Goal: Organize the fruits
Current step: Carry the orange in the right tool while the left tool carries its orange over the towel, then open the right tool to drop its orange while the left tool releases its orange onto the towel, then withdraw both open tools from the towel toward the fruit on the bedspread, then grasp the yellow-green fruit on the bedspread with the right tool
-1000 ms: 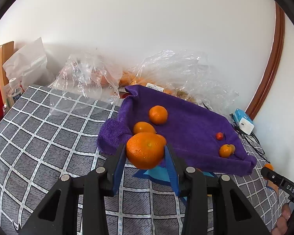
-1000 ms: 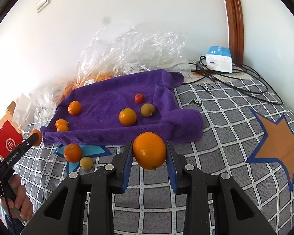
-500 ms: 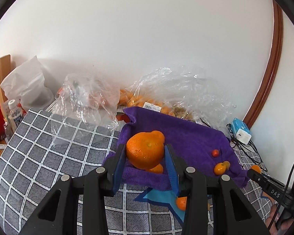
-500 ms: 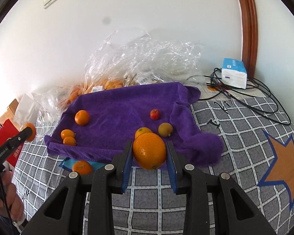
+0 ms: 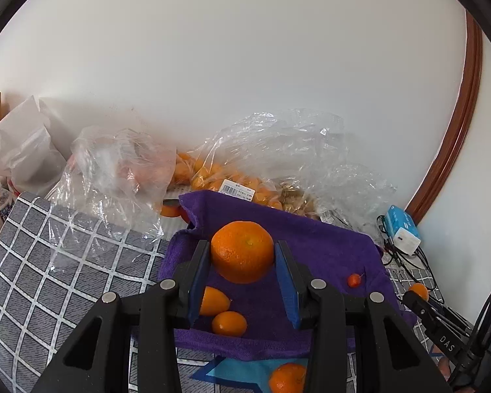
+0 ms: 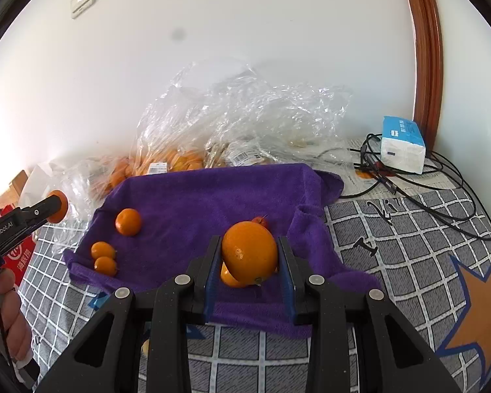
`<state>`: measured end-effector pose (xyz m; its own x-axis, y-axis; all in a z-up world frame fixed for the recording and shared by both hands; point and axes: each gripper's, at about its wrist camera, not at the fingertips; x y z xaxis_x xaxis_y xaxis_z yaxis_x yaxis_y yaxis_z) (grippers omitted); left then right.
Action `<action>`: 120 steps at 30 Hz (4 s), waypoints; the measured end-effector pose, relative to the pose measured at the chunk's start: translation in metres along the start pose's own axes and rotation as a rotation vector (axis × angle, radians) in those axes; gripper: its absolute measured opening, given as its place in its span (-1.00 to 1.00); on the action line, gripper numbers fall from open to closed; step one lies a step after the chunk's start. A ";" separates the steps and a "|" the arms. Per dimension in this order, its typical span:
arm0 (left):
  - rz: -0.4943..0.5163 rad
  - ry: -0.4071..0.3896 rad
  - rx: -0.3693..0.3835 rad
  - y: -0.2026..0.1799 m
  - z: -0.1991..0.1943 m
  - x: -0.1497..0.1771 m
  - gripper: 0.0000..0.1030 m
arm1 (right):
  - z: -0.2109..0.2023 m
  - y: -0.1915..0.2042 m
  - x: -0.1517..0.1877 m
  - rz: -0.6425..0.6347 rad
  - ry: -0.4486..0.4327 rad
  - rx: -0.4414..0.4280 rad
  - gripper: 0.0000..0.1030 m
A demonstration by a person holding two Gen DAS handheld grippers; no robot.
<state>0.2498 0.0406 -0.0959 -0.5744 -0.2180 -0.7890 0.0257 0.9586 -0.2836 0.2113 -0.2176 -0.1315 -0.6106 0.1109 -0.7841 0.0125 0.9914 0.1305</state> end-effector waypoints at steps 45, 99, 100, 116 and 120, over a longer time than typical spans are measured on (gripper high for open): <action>-0.026 0.140 0.069 0.013 0.060 0.024 -0.11 | 0.065 0.015 0.013 -0.151 0.051 0.055 -0.22; -0.122 0.172 -0.105 0.113 -0.037 0.091 0.06 | -0.017 0.090 0.083 -0.208 0.114 -0.045 0.05; -0.128 0.172 -0.111 0.114 -0.038 0.091 0.06 | -0.015 0.092 0.084 -0.213 0.117 -0.045 0.05; -0.133 0.162 -0.144 0.117 -0.037 0.093 0.06 | -0.001 0.100 0.093 -0.223 0.171 -0.107 0.05; -0.118 0.160 -0.152 0.115 -0.036 0.094 0.06 | 0.011 0.103 0.096 -0.256 0.200 -0.050 -0.12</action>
<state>0.1693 0.1370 -0.1826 -0.6885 -0.3101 -0.6556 -0.1659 0.9473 -0.2739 0.1624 -0.1044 -0.2003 -0.7325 -0.1622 -0.6611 -0.1970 0.9802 -0.0222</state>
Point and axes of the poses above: each gripper's, at about its wrist camera, not at the fingertips, and z roughly the way its jaws point, y to its left, x to its underside
